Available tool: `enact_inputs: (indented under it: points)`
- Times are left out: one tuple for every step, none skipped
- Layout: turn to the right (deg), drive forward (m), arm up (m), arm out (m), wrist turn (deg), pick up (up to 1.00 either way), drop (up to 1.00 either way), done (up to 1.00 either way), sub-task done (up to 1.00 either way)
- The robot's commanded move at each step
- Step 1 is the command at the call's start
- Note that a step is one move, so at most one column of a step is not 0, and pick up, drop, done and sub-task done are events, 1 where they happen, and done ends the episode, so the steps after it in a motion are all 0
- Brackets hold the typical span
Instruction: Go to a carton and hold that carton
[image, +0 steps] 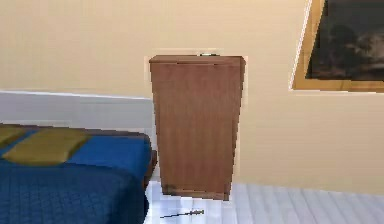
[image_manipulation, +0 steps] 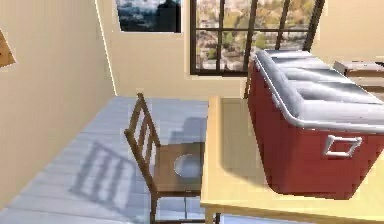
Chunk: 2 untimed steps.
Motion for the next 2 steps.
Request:
enact_inputs:
  points:
    - [45.0,0.0,0.0,0.0,0.0,0.0,0.0,0.0,0.0]
    - [0.0,1.0,0.0,0.0,0.0,0.0,0.0,0.0,0.0]
